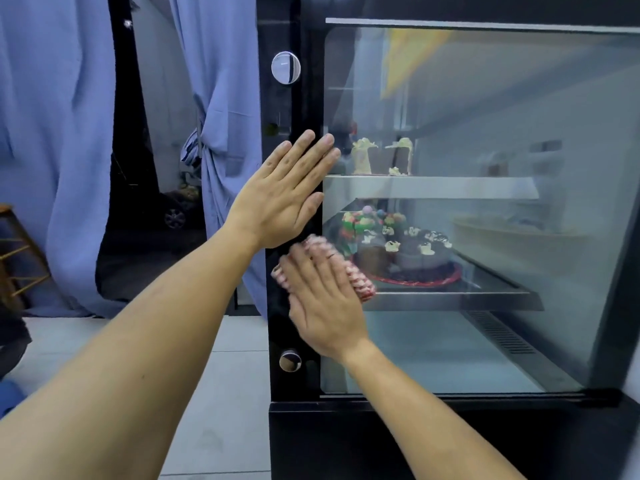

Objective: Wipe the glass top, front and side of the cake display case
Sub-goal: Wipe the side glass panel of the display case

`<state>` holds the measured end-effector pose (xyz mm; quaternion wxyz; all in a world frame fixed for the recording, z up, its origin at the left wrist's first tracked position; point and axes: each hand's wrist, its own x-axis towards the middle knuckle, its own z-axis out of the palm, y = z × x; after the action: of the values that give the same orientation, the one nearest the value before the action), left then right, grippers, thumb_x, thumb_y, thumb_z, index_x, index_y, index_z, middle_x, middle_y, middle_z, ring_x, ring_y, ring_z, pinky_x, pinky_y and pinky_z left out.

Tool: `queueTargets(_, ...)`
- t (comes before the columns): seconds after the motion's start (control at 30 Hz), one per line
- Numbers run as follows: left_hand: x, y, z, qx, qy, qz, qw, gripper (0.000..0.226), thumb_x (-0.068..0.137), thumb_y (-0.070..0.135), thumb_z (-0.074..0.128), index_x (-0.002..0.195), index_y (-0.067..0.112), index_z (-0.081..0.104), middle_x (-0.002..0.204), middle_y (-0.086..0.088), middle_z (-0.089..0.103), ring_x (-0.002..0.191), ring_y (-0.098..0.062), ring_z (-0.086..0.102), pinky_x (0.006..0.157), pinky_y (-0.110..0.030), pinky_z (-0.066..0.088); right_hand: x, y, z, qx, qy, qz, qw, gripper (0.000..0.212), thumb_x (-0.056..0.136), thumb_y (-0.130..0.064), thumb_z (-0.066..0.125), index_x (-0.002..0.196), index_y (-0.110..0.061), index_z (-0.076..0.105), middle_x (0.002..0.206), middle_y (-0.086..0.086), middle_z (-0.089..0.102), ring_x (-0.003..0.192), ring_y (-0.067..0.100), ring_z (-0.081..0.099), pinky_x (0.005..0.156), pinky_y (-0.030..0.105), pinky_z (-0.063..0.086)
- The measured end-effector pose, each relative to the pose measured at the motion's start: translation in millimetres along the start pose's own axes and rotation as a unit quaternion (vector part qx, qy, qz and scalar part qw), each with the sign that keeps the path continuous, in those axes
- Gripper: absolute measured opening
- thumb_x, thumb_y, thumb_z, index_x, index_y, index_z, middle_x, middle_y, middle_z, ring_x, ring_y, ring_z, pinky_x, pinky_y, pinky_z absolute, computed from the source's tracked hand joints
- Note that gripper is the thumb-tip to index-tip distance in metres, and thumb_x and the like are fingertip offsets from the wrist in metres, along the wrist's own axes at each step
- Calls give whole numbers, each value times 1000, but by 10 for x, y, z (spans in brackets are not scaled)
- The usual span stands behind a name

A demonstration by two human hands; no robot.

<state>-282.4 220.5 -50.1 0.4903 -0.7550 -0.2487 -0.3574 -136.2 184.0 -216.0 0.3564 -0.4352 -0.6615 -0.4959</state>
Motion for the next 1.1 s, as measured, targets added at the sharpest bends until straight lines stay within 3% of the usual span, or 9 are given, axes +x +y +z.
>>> queueTargets(0.1, -20, 64, 4, 0, 4, -18, 1000, 60, 112, 34, 27, 167, 13, 15, 175, -6, 11, 162, -27, 6, 132, -44, 4, -372, -237, 134, -15, -72, -187, 980, 72, 101, -38, 49, 165, -17, 23, 173, 4, 14, 161, 25, 8, 131, 44, 0)
queueTargets(0.27, -56, 170, 7, -11, 5, -57, 998, 60, 112, 32, 26, 168, 14, 13, 175, -5, 10, 162, -27, 6, 131, -48, 9, -448, -23, 87, -46, -112, -304, 945, 60, 108, -39, 36, 164, -20, 28, 172, 0, 20, 160, 20, 13, 131, 40, -1)
queueTargets(0.33, -53, 169, 11, -12, 4, -54, 998, 60, 112, 32, 26, 168, 14, 13, 175, -5, 10, 162, -27, 5, 131, -47, 9, -160, 220, 12, -47, -77, -295, 951, 58, 107, -36, 38, 163, -21, 31, 170, 3, 26, 159, 22, 18, 131, 42, 3)
queueTargets(0.47, -59, 181, 3, -18, 2, -63, 998, 59, 112, 31, 25, 168, 14, 13, 175, -5, 9, 162, -27, 5, 131, -47, 8, 14, 165, -70, 15, -16, -57, 998, 61, 105, -34, 45, 162, -18, 33, 170, 5, 26, 159, 25, 17, 131, 45, 10)
queueTargets(0.6, -69, 175, 11, -20, -6, -61, 998, 60, 112, 31, 26, 168, 14, 11, 175, -5, 8, 162, -28, 4, 131, -47, 6, -701, -197, 96, 22, -150, -269, 951, 67, 105, -38, 42, 165, -18, 22, 174, 4, 12, 161, 24, 2, 131, 42, -3)
queueTargets(0.73, -88, 244, 18, -27, -10, -93, 995, 60, 113, 32, 24, 168, 15, 8, 176, -4, 5, 162, -28, 2, 132, -46, 4, -596, -35, 105, -17, -147, -319, 936, 58, 109, -38, 30, 165, -22, 24, 173, 0, 14, 161, 19, 5, 131, 40, -2)
queueTargets(0.8, -110, 279, 36, -38, -10, -107, 993, 60, 113, 33, 24, 168, 15, 8, 176, -4, 4, 162, -27, 1, 132, -45, 3, -377, 222, 12, -41, -89, -281, 955, 58, 109, -37, 33, 164, -23, 26, 172, 1, 20, 160, 21, 13, 131, 42, 8)
queueTargets(0.97, -416, 518, 154, -76, 8, -174, 982, 62, 112, 34, 27, 167, 11, 9, 175, -8, 5, 162, -27, 0, 132, -47, 6, -673, 526, -124, -11, 32, 176, 984, 62, 105, -30, 44, 163, -18, 27, 171, 7, 22, 160, 27, 10, 130, 48, 10)
queueTargets(1.1, -794, 890, 311, -94, 13, -224, 970, 65, 110, 33, 30, 167, 9, 10, 175, -10, 6, 162, -26, 1, 131, -48, 9, -1251, 130, 11, 0, -50, 80, 996, 62, 102, -33, 45, 162, -24, 32, 174, 1, 11, 161, 24, 8, 130, 44, 3)
